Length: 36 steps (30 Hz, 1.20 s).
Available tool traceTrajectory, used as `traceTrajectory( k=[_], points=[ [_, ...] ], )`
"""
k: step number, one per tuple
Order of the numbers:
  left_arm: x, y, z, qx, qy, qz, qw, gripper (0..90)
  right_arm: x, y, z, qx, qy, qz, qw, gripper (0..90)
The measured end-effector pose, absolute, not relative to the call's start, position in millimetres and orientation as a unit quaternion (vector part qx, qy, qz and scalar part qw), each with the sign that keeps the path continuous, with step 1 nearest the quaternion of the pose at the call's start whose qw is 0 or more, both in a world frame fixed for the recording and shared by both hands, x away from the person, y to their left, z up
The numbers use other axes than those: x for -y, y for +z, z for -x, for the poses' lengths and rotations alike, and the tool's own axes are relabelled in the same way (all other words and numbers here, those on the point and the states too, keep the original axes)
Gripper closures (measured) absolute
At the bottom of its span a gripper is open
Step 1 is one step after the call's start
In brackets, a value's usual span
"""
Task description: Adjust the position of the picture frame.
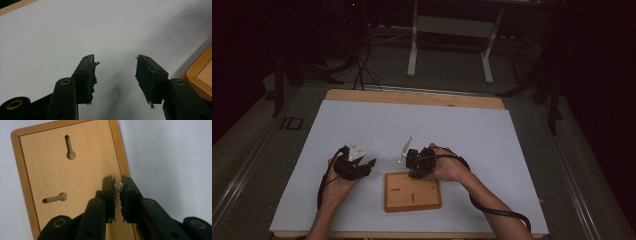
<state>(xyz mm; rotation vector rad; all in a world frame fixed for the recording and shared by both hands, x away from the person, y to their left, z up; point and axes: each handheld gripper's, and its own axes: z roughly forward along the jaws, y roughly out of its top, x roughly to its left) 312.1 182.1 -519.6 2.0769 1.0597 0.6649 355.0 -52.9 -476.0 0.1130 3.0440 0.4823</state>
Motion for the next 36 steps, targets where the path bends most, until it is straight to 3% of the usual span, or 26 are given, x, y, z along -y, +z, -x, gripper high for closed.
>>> traceTrajectory(
  k=[36],
  points=[
    [-177.9,-522.0,-312.3,-0.4,0.26,-0.813,0.334,49.4,34.9,-482.4,-357.9,-0.996,0.092,0.001,0.021,83.5]
  ],
)
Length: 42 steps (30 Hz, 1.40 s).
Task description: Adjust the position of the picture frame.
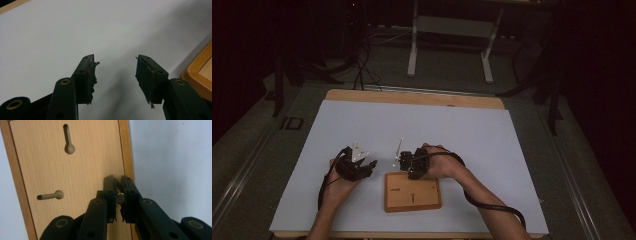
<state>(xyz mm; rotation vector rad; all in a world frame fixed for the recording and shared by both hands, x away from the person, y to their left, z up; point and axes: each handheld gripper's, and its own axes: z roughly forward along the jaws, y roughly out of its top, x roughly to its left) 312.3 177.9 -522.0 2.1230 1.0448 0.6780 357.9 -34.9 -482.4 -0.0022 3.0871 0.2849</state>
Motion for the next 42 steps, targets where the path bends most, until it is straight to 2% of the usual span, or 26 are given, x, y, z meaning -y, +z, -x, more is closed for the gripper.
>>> traceTrajectory(
  k=[6,15,30,42],
  points=[
    [-177.9,-522.1,-312.6,-0.4,0.259,-0.813,0.333,49.4,40.6,-480.3,-363.3,-0.994,0.104,-0.012,-0.009,83.7],
    [-177.0,-522.4,-312.5,-0.399,0.261,-0.814,0.332,49.4,46.2,-475.7,-365.8,-0.995,0.096,0.003,-0.029,83.8],
    [-177.1,-522.3,-312.5,-0.398,0.263,-0.814,0.331,49.5,59.0,-456.8,-391.1,-0.992,0.124,-0.029,-0.019,83.8],
    [-174.9,-523.3,-312.7,-0.397,0.261,-0.817,0.327,49.5,67.4,-463.0,-424.0,-0.992,0.111,-0.054,-0.002,83.7]
  ],
)
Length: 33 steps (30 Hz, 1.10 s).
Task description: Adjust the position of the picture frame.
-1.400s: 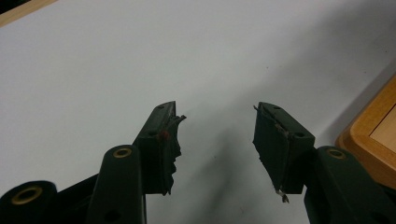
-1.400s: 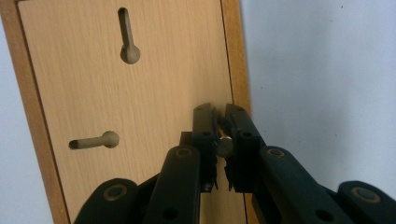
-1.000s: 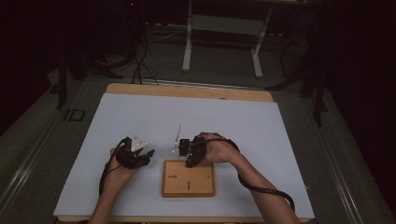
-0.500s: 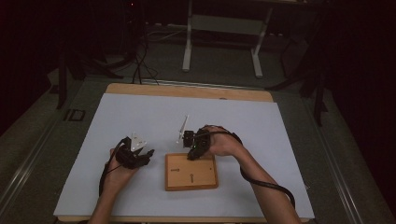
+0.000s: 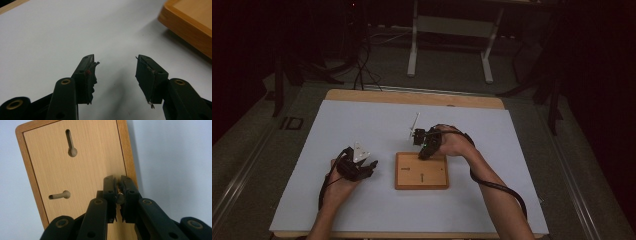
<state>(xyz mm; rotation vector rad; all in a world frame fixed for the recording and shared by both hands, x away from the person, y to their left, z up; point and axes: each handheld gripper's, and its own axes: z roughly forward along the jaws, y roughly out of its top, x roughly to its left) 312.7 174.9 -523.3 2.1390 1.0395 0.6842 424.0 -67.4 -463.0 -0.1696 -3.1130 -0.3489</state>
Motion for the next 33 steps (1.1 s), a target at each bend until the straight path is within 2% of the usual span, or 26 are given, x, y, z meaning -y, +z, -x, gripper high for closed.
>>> traceTrajectory(
  k=[12,33],
  points=[
    [-174.1,-523.5,-312.7,-0.395,0.261,-0.819,0.326,49.5,71.3,-474.9,-445.4,0.989,-0.117,0.089,-0.015,83.6],
    [-164.4,-524.8,-311.2,-0.383,0.257,-0.825,0.327,49.0,80.2,-485.0,-437.9,0.978,-0.169,0.113,-0.049,82.5]
  ],
)
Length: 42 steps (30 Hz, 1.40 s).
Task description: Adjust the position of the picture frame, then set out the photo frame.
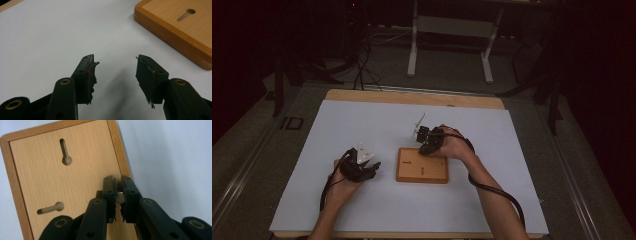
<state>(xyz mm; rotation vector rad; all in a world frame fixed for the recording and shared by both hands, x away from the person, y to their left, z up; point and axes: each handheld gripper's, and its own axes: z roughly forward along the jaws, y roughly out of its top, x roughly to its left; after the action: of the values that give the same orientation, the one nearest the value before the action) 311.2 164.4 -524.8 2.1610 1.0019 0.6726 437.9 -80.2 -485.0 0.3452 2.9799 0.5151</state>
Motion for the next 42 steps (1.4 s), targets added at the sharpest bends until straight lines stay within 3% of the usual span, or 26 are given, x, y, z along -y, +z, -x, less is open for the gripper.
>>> traceTrajectory(
  k=[20,36,42],
  points=[
    [-154.6,-524.6,-308.1,-0.378,0.241,-0.823,0.349,48.1,103.0,-498.7,-425.0,-0.936,0.287,-0.188,0.083,79.6],
    [-148.4,-523.5,-305.0,-0.374,0.22,-0.821,0.37,47.2,111.6,-507.6,-423.2,-0.909,0.345,-0.222,0.07,82.5],
    [-144.9,-523.0,-302.5,-0.366,0.216,-0.826,0.371,47.2,115.1,-508.5,-428.9,-0.904,0.357,-0.233,0.033,83.3]
  ],
)
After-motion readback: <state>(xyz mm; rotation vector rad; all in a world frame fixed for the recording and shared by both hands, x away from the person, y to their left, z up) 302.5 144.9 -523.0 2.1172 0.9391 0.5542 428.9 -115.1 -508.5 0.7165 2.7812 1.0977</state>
